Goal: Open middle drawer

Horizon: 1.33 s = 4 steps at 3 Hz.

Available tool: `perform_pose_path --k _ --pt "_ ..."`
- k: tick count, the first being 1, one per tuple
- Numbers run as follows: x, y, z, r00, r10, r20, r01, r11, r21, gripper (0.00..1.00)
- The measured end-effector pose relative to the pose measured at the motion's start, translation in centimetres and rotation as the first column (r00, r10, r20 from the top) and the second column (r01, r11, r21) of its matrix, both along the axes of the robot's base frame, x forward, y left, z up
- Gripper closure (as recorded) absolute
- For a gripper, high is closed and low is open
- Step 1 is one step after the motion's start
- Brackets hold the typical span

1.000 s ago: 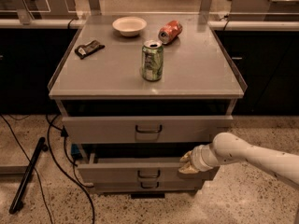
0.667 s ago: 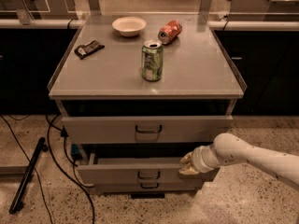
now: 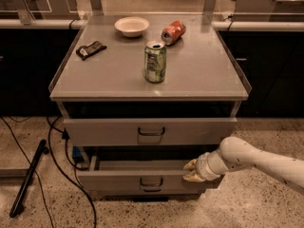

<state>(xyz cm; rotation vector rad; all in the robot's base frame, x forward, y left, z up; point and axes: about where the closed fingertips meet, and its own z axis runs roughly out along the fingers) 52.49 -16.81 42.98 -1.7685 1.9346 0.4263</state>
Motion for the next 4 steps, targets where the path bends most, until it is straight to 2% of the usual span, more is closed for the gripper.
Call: perform_pose_path --k 1,2,3,4 --pt "0.1 0.0 -0.1 1.0000 0.000 0.000 0.000 1.000 0.000 1.00" --pt "-1.7 0.1 0.2 0.9979 0.042 -0.050 -0.040 0.999 0.034 1.00" --pt "-1.7 0.1 0.2 0.9978 0.042 -0.050 -0.040 0.999 0.035 1.00" --pt "-2.8 0.1 0.2 0.9942 0.077 -0.075 -0.073 0.996 0.060 1.00"
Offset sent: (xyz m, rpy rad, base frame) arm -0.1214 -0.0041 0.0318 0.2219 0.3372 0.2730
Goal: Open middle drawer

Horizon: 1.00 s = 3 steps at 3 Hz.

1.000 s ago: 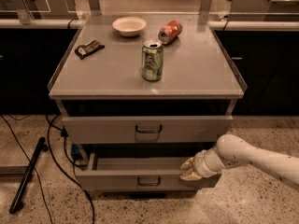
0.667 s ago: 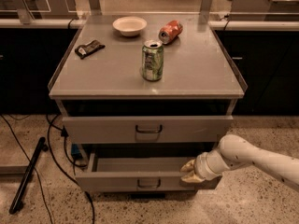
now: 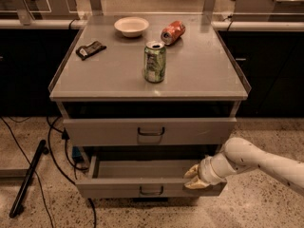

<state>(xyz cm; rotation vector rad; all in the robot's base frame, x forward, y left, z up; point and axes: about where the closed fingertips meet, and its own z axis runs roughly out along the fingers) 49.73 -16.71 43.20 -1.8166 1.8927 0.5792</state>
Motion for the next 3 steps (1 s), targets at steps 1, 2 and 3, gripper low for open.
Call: perform_pose_path --k 1,2,3 --pt "-0.2 -0.1 0.0 1.0000 -0.001 -0.003 0.001 1.000 0.000 1.00" --pt "-1.1 -0.4 0.1 0.9998 0.001 -0.021 -0.001 1.000 0.003 1.00" --pt "-1.3 -0.5 -0.1 0.9996 0.003 -0.027 -0.003 1.000 0.005 1.00"
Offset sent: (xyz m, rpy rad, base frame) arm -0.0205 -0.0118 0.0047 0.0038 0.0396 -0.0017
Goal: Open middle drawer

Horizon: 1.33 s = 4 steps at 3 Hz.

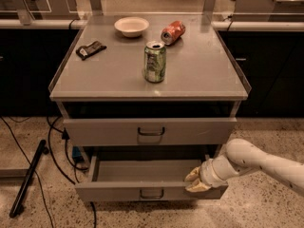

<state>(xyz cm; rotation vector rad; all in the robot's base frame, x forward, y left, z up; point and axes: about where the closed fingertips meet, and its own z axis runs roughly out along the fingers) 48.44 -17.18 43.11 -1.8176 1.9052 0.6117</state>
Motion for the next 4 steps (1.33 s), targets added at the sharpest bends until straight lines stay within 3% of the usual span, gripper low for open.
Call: perform_pose_path --k 1,3,4 --pt "-0.76 -0.38 0.12 0.9990 0.026 -0.036 -0.025 1.000 0.012 1.00" --pt "-1.48 -0.35 0.20 0.9972 0.044 -0.062 -0.042 0.999 0.020 1.00" --pt "-1.48 -0.35 0.20 0.9972 0.044 -0.062 -0.042 0.999 0.020 0.74"
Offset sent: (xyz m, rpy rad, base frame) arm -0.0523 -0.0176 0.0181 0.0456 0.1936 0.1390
